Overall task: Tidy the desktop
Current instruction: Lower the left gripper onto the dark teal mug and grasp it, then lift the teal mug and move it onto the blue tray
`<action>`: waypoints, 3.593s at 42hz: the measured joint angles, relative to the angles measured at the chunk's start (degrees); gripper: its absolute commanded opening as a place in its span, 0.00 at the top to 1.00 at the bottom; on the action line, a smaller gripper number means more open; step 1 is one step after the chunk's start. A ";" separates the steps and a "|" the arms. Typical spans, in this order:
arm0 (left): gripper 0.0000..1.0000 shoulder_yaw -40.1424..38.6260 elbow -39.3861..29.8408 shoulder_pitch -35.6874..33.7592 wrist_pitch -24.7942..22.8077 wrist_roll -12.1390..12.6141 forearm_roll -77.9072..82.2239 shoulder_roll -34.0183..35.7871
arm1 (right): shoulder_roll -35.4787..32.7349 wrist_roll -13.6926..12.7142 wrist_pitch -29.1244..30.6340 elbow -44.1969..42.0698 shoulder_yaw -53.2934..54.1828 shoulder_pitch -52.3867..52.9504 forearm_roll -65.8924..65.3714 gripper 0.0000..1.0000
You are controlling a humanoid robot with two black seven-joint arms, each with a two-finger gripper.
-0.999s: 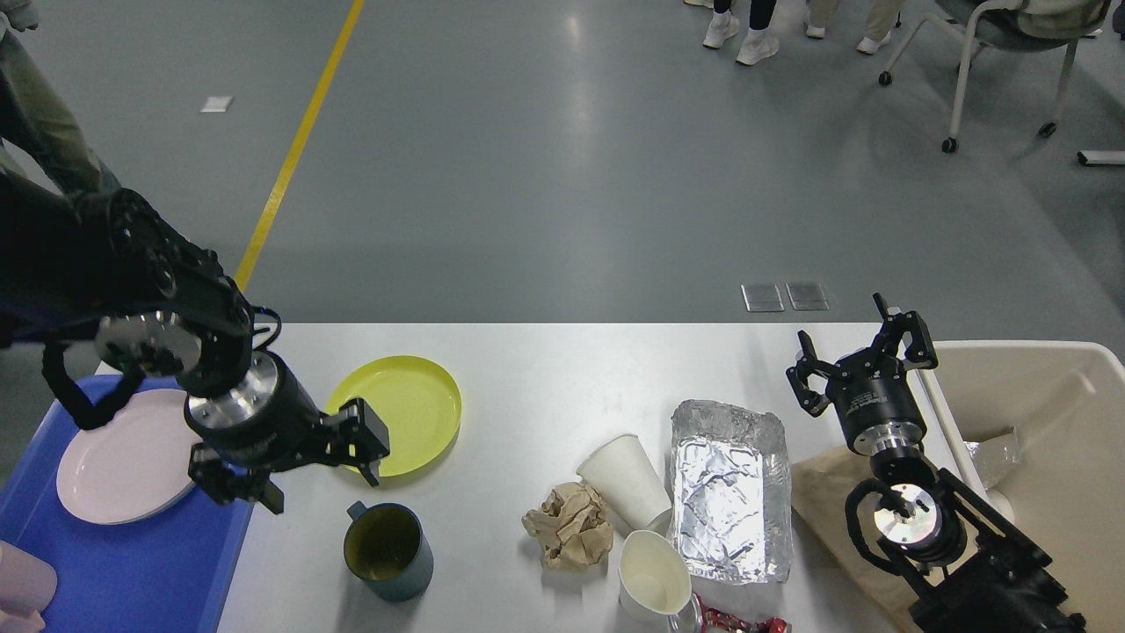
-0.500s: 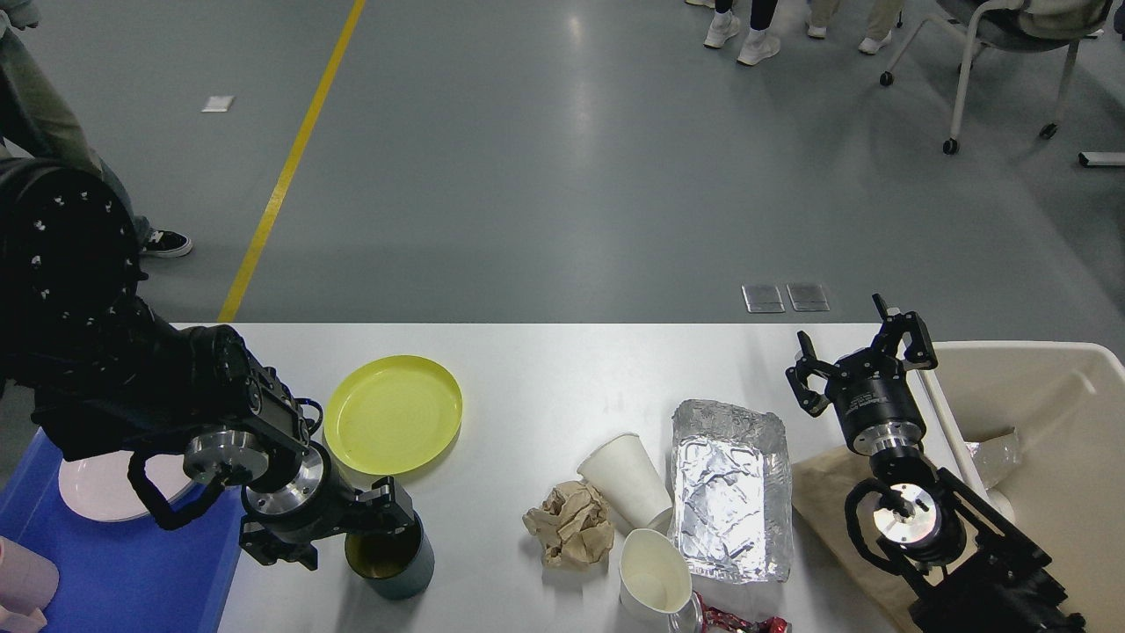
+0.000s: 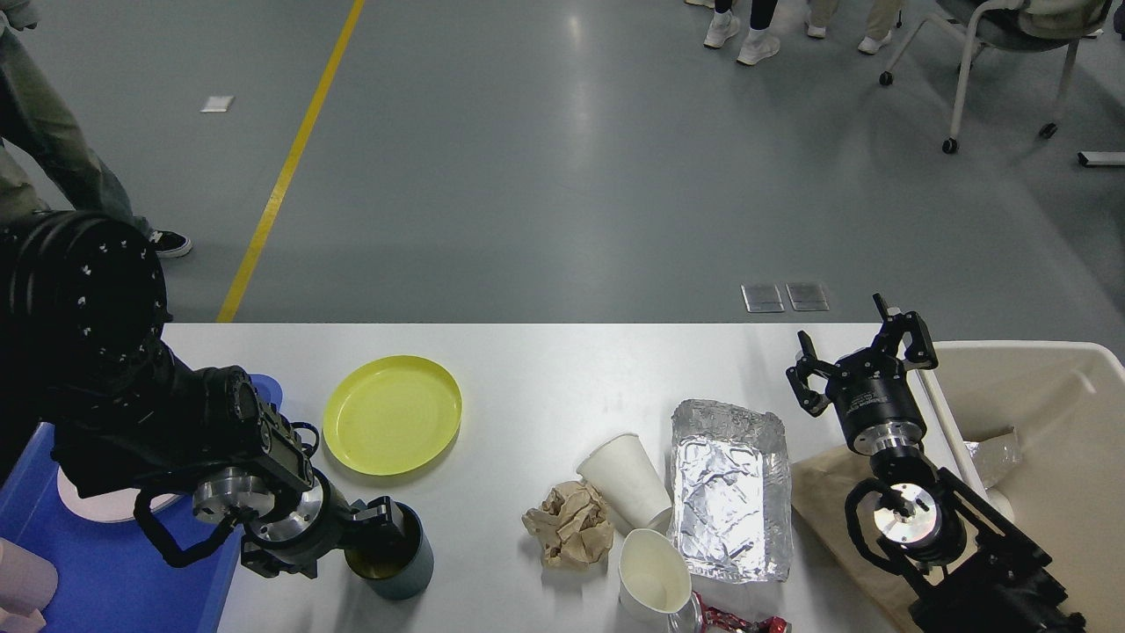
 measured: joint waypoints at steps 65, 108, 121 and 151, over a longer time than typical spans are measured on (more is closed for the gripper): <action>1.00 -1.24 -0.69 -3.39 -6.18 0.44 0.19 2.65 | 0.03 0.00 0.00 0.00 -0.03 0.00 -0.02 0.00; 1.00 8.80 -12.76 -52.36 -40.90 5.12 0.70 7.20 | -0.04 0.00 0.00 -0.06 -0.05 0.08 -0.02 0.00; 1.00 15.00 -5.31 -43.29 -40.33 4.43 10.74 22.51 | -0.03 0.00 0.00 0.01 -0.04 0.00 0.02 0.00; 1.00 -10.69 25.42 9.70 -33.41 -1.23 34.37 45.72 | -0.01 0.00 0.00 0.01 -0.04 0.00 0.02 0.00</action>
